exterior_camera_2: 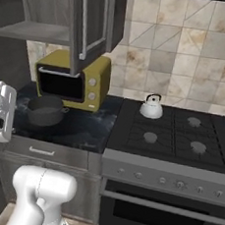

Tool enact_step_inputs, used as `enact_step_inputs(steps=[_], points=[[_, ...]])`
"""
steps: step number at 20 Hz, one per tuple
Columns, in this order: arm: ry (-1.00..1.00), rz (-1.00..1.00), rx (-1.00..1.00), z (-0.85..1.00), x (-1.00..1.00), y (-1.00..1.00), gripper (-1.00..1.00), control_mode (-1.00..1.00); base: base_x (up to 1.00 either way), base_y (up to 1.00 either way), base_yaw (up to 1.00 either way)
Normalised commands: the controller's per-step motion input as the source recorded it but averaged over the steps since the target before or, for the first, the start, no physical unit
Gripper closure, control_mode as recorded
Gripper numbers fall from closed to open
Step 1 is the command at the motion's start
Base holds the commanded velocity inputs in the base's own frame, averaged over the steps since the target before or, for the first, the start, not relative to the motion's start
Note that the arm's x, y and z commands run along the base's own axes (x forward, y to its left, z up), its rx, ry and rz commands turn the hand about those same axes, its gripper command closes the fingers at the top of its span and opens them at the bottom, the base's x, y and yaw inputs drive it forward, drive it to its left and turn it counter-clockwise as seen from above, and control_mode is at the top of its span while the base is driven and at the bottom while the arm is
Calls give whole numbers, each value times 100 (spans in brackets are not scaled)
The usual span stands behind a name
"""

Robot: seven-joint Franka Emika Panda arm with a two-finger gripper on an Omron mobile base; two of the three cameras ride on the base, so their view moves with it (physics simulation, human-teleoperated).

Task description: Pick the kettle from the cabinet and place it on a stove burner. Then pick the pot from the counter and place it on another stove burner. Finally, turn both burners on.

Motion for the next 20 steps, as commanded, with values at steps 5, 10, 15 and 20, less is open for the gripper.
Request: enact_step_inputs(steps=[5, 10, 15, 20], points=[[0, 0, 0, 0, 0, 0, -100, 100, 43, 29, -5], [0, 0, 0, 0, 0, 0, -100, 100, 21, 46, -3], [0, 0, 0, 0, 0, 0, -100, 100, 21, 46, -1], [0, 0, 0, 0, 0, 0, -100, 100, 43, 22, -1]])
